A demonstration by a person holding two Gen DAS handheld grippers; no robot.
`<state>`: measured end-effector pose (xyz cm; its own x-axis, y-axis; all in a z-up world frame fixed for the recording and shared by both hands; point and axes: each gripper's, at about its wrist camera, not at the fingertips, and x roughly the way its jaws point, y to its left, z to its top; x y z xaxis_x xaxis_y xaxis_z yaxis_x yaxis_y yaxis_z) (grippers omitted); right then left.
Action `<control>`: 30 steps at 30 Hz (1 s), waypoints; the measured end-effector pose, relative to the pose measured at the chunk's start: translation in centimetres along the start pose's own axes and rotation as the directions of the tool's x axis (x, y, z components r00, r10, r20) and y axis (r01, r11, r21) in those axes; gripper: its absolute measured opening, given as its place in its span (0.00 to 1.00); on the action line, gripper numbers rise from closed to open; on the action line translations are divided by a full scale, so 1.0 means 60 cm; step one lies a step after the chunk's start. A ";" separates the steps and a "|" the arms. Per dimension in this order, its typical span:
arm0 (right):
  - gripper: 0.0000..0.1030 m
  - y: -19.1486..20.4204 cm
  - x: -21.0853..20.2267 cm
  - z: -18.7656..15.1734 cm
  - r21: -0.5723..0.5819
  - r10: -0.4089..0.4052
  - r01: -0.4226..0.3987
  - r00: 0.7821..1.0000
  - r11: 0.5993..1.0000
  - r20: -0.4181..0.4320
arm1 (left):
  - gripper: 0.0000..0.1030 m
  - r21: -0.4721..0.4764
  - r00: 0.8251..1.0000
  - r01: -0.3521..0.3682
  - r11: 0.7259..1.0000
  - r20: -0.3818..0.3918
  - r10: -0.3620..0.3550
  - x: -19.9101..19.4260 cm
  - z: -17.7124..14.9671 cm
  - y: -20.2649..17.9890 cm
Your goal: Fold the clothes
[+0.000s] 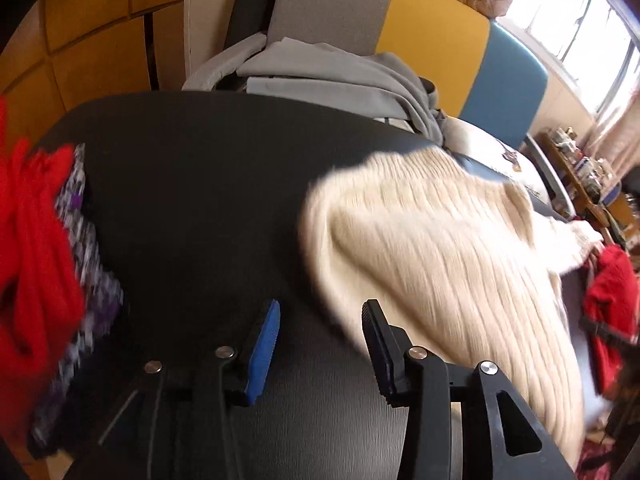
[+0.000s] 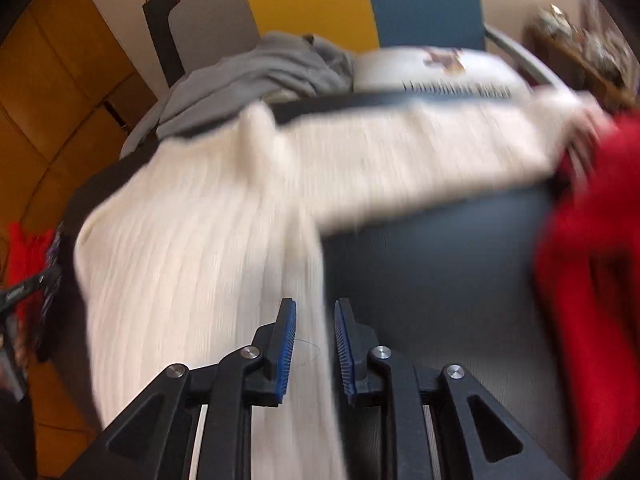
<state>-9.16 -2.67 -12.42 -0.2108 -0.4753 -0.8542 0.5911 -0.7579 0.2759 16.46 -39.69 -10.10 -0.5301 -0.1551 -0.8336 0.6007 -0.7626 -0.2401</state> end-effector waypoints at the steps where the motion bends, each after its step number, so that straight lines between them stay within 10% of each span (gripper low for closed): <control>1: 0.20 -0.006 -0.010 -0.032 0.024 0.000 0.000 1.000 1.000 -0.009 | 0.43 -0.006 0.999 0.035 0.999 -0.015 -0.035 -0.005 -0.022 -0.002; 9: 0.26 -0.030 -0.079 -0.215 0.235 0.074 -0.075 0.997 0.969 0.015 | 0.44 -0.057 0.962 0.220 0.974 -0.152 -0.226 0.017 -0.140 -0.072; 12: 0.26 -0.025 -0.106 -0.248 0.248 0.094 -0.101 0.995 0.963 0.042 | 0.45 -0.078 0.944 0.262 0.962 -0.189 -0.272 0.037 -0.153 -0.107; 16: 0.27 -0.016 -0.131 -0.276 0.255 0.095 -0.108 0.994 0.961 0.061 | 0.70 -0.077 0.948 0.256 0.964 -0.173 -0.266 0.047 -0.149 -0.146; 22: 0.28 0.003 -0.148 -0.297 0.245 0.106 -0.126 0.990 0.961 0.092 | 0.72 -0.172 0.934 0.287 0.942 -0.170 -0.315 0.052 -0.151 -0.173; 26: 0.28 0.010 -0.155 -0.295 0.242 0.111 -0.139 0.986 0.960 0.125 | 0.64 -0.329 0.882 0.379 0.865 -0.156 -0.445 0.050 -0.175 -0.159; 28: 0.28 0.012 -0.157 -0.293 0.239 0.112 -0.142 0.985 0.960 0.135 | 0.31 -0.425 0.848 0.399 0.812 -0.165 -0.503 0.065 -0.189 -0.149; 30: 0.28 0.012 -0.159 -0.291 0.235 0.106 -0.137 0.984 0.962 0.140 | 0.30 -0.519 0.811 0.408 0.751 -0.171 -0.559 0.083 -0.203 -0.138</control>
<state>6.87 9.10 -11.76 -0.2541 -0.6110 -0.7497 0.4147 -0.7691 0.4862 16.17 -26.50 -18.31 -0.6636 0.4081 -0.6269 0.5452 -0.3100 -0.7789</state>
